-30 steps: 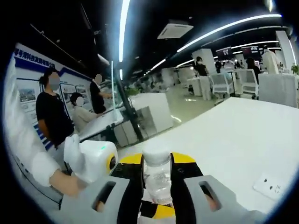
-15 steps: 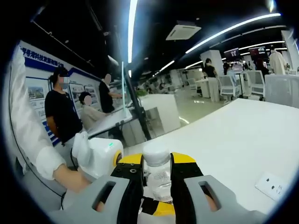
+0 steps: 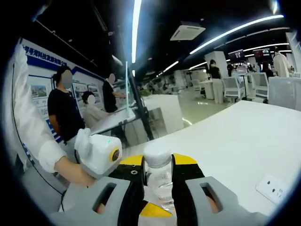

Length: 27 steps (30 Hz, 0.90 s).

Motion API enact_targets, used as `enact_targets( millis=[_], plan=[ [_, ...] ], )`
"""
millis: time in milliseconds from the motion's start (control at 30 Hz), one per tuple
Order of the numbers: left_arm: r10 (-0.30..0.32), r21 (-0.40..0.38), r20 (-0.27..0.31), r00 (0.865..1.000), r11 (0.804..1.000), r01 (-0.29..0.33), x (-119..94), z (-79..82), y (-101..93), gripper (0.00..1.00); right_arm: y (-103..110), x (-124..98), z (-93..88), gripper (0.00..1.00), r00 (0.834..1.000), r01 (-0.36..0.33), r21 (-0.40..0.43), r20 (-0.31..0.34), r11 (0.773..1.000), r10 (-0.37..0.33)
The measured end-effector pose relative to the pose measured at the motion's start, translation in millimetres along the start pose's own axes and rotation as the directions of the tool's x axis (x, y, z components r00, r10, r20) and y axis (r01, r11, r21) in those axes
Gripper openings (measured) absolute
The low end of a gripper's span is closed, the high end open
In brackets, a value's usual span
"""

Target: Arrange the tabletop items into an orderly group along one side of the table until the central work area is clear of visible clutter.

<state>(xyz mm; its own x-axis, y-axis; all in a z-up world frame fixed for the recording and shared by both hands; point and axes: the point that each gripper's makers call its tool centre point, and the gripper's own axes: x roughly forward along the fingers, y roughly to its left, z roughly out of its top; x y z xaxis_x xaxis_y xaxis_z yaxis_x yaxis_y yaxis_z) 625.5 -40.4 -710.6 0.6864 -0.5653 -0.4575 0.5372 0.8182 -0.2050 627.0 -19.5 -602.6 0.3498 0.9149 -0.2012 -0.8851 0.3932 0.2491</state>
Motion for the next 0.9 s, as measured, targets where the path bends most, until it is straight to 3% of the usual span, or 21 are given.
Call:
enact_targets(
  millis=[367, 600, 700, 900],
  plan=[
    [-0.056, 0.038, 0.002, 0.998, 0.998, 0.055, -16.5, -1.6, -5.8, 0.51, 3.9, -0.7, -2.2, 0.18, 0.994, -0.092, -0.112, -0.065, 0.989, 0.085],
    [-0.062, 0.029, -0.006, 0.998, 0.998, 0.062, -17.1, -4.8, -8.5, 0.51, 5.5, -2.2, -3.5, 0.19, 0.996, -0.084, -0.106, -0.048, 0.991, 0.079],
    [-0.062, 0.014, 0.004, 0.998, 0.998, 0.061, -19.9, -2.9, -10.0, 0.51, 5.2, -2.4, -4.8, 0.21, 0.997, -0.057, -0.064, -0.049, 0.996, 0.054],
    [-0.079, 0.04, 0.016, 0.997, 0.996, 0.079, -29.8, 0.6, -14.1, 0.6, 2.1, -19.1, -4.2, 0.53, 0.999, 0.046, 0.005, -0.007, 0.999, -0.046]
  ],
)
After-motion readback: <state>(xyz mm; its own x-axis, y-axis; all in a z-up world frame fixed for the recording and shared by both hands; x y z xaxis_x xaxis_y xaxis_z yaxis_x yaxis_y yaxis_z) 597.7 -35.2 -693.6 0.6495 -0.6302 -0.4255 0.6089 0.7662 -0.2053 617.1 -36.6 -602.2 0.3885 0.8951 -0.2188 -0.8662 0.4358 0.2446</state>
